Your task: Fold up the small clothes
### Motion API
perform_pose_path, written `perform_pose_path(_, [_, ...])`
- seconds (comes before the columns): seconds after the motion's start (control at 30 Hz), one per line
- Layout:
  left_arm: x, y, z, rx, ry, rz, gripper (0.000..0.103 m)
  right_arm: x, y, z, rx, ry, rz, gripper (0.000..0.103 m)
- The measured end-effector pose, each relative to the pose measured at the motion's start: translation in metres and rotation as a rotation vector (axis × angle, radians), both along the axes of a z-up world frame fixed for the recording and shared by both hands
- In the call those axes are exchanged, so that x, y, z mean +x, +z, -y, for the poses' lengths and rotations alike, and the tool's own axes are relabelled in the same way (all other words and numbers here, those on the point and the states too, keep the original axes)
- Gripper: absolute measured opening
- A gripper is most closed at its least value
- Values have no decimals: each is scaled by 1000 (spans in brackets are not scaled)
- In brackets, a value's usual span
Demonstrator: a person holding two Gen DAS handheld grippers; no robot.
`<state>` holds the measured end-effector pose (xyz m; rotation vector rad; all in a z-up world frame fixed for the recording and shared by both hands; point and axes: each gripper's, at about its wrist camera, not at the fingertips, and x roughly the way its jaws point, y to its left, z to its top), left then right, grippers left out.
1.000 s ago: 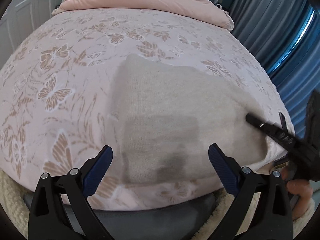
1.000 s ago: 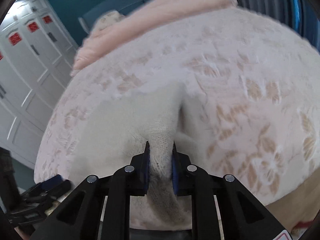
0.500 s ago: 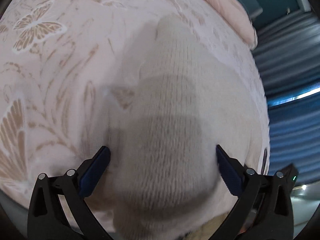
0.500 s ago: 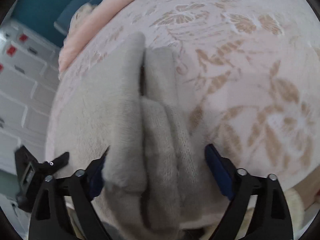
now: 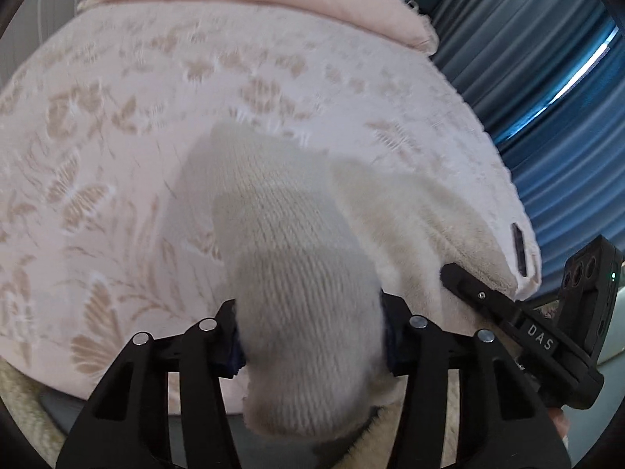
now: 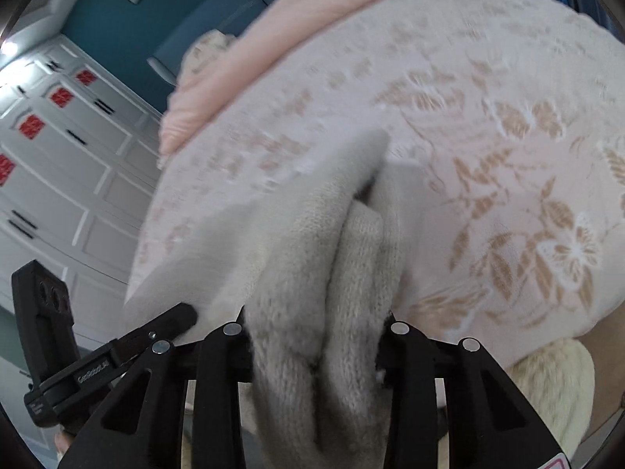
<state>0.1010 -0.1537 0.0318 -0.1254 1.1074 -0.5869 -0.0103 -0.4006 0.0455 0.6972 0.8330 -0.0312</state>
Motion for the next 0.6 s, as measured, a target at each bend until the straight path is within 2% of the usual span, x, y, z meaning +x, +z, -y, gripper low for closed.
perform_pose_path(0.17, [-19,53,-29,-67,-17,74,49,-29,63,-21,-23,21,131,34])
perform_pose_path(0.27, [-36,94,-47,-121,-28,161,49,-42,108,-41,-81,33,233,34])
perform_pose_path(0.4, [-60,165,-73,-193,-43,356,49,-57,173,-63,-146,47,409,34])
perform_pose_path(0.53, [-71,228,-102,-280,-62,521,49,-68,247,-88,-224,80,625,34])
perform_pose_path(0.6, [-73,259,-119,-326,-68,602,49,-68,270,-97,-242,95,690,34])
